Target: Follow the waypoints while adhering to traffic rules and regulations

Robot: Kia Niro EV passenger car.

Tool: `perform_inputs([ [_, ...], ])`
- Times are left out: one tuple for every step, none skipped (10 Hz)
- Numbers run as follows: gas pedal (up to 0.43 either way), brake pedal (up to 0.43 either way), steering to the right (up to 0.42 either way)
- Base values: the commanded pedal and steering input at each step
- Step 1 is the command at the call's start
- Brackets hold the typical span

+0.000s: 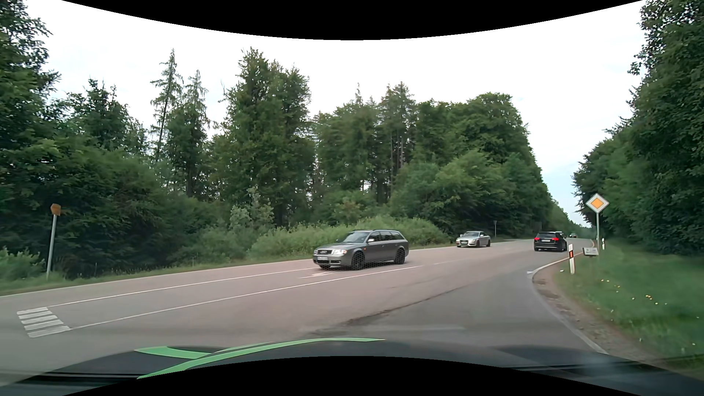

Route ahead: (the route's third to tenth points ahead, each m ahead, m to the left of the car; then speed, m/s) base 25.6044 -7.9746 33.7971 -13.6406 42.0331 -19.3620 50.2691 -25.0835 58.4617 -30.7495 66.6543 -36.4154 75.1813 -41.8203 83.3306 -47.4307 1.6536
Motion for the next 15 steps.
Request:
perform_inputs([
  [0.240, 0.000, 0.166],
  [0.248, 0.000, 0.169],
  [0.248, 0.000, 0.175],
  [0.260, 0.000, 0.181],
  [0.260, 0.000, 0.184],
  [0.260, 0.000, 0.184],
  [0.260, 0.000, 0.184],
  [0.260, 0.000, 0.188],
  [0.260, 0.000, 0.188],
  [0.260, 0.000, 0.188],
  [0.260, 0.000, 0.188],
  [0.260, 0.000, 0.189],
  [0.260, 0.000, 0.191],
  [0.248, 0.000, 0.194],
  [0.240, 0.000, 0.197],
])
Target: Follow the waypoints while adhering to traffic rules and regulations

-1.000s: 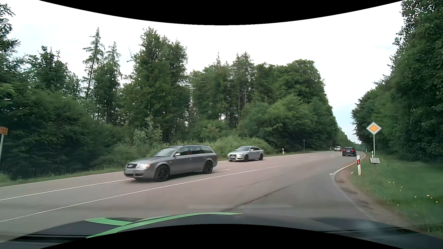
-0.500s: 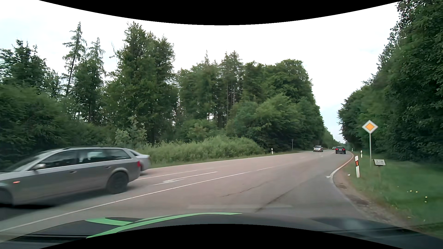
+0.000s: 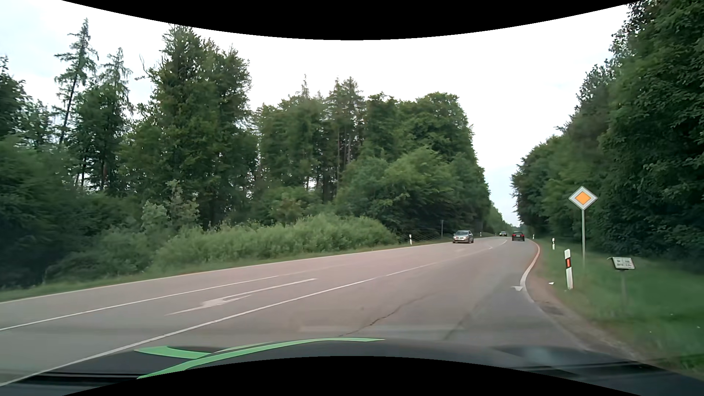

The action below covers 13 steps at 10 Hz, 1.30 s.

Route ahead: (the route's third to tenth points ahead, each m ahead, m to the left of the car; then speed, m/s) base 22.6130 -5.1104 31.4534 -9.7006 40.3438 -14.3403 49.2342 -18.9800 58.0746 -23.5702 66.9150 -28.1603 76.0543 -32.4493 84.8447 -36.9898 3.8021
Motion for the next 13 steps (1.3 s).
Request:
perform_inputs([
  [0.240, 0.000, 0.200],
  [0.240, 0.000, 0.202],
  [0.240, 0.000, 0.205],
  [0.240, 0.000, 0.206],
  [0.240, 0.000, 0.205],
  [0.240, 0.000, 0.205],
  [0.240, 0.000, 0.205],
  [0.240, 0.000, 0.205],
  [0.240, 0.000, 0.205],
  [0.240, 0.000, 0.203],
  [0.240, 0.000, 0.198],
  [0.240, 0.000, 0.191],
  [0.240, 0.000, 0.180],
])
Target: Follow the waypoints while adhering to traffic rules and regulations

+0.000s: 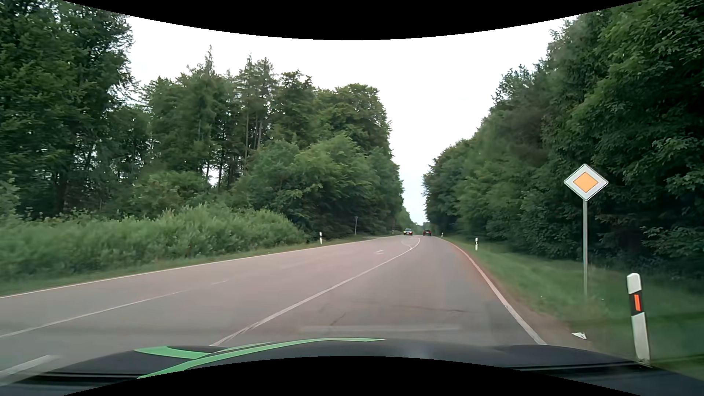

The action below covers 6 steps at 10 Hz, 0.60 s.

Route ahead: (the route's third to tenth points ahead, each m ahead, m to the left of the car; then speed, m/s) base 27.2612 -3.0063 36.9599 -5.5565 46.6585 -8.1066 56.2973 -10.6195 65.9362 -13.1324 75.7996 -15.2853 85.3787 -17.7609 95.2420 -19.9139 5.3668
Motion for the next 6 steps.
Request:
perform_inputs([
  [0.240, 0.000, 0.171],
  [0.240, 0.000, 0.166],
  [0.248, 0.000, 0.166],
  [0.248, 0.000, 0.163],
  [0.260, 0.000, 0.158],
  [0.260, 0.000, 0.149],
])
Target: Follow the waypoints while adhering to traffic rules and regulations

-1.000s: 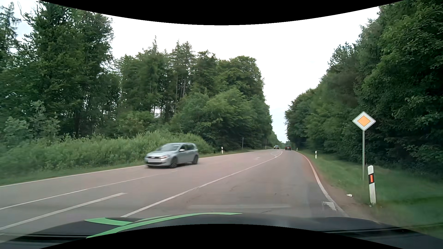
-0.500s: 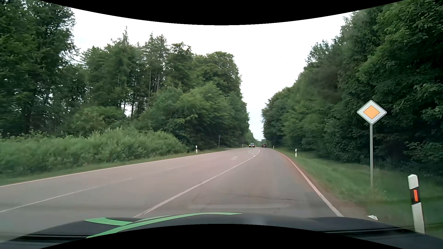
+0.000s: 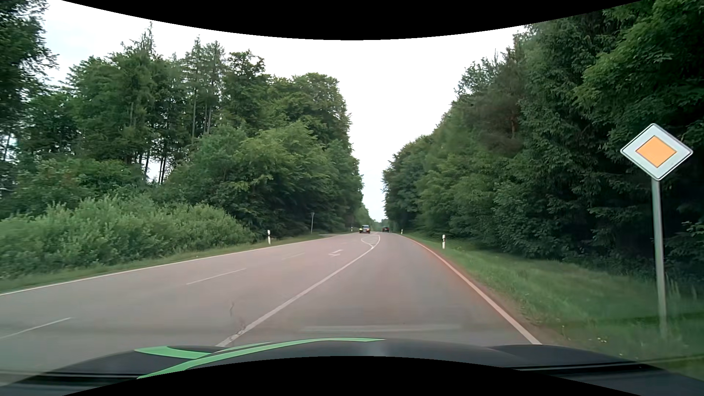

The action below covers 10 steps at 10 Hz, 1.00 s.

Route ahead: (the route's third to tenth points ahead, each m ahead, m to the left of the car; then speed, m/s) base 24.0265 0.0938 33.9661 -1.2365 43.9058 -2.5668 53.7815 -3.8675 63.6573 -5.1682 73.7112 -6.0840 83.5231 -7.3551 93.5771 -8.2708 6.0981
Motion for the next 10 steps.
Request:
perform_inputs([
  [0.260, 0.000, 0.143],
  [0.260, 0.000, 0.128],
  [0.260, 0.000, 0.111],
  [0.260, 0.000, 0.096],
  [0.280, 0.000, 0.085],
  [0.280, 0.000, 0.072],
  [0.280, 0.000, 0.063],
  [0.280, 0.000, 0.056],
  [0.280, 0.000, 0.045],
  [0.280, 0.000, 0.034],
])
